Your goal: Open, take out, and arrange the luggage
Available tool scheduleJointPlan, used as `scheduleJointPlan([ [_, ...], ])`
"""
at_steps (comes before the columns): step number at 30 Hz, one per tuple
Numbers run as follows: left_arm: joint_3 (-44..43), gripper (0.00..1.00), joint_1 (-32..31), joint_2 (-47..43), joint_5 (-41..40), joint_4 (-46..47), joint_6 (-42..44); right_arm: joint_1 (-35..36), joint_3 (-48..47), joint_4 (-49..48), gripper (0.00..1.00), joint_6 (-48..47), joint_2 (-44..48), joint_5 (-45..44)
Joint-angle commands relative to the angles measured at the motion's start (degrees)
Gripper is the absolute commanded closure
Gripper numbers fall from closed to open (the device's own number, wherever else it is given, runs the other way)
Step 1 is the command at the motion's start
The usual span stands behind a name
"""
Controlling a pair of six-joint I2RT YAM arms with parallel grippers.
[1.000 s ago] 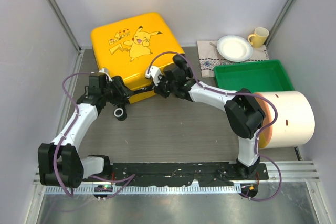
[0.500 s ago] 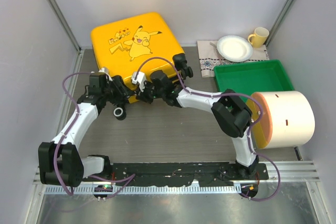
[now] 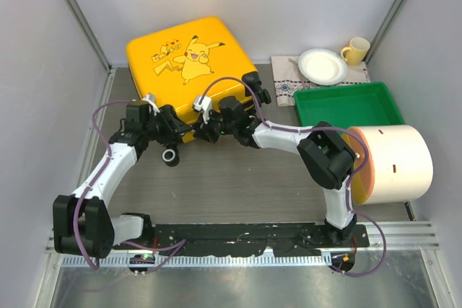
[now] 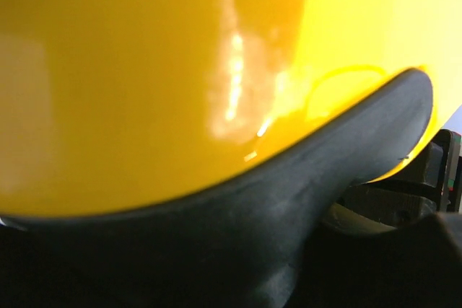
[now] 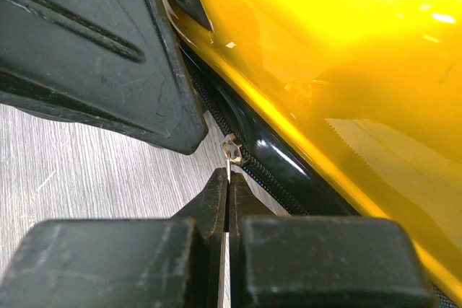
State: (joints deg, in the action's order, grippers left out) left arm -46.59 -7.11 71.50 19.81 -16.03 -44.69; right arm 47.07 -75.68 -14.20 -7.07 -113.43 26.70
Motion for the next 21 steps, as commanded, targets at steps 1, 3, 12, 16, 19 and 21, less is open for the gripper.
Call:
scheduleJointPlan([
  [1,-2.09,0.61,-0.09,5.22,2.23,14.72,6.36,2.24,-0.78,2.78,0.99,4.16,5.76,13.82],
  [3,-4.90,0.45,-0.09,4.09,6.71,12.35,10.38,0.67,-0.96,2.86,0.99,4.52,5.85,12.69],
  [12,-7.46,0.13,13.16,-7.25,19.82,-5.13,24.02,-5.49,-2.98,5.49,0.99,4.26,5.50,9.43],
  [16,-3.52,0.17,22.12,-12.69,20.79,-5.70,22.55,-5.06,-3.34,6.20,0.99,5.49,5.58,9.07],
  [19,0.87,0.33,22.32,-13.15,21.22,1.66,18.61,-2.52,-1.67,5.76,0.99,6.19,6.64,7.76],
  [21,2.46,0.37,20.75,-12.27,22.81,6.42,17.36,-1.72,-0.44,4.97,0.99,8.37,7.34,6.44],
])
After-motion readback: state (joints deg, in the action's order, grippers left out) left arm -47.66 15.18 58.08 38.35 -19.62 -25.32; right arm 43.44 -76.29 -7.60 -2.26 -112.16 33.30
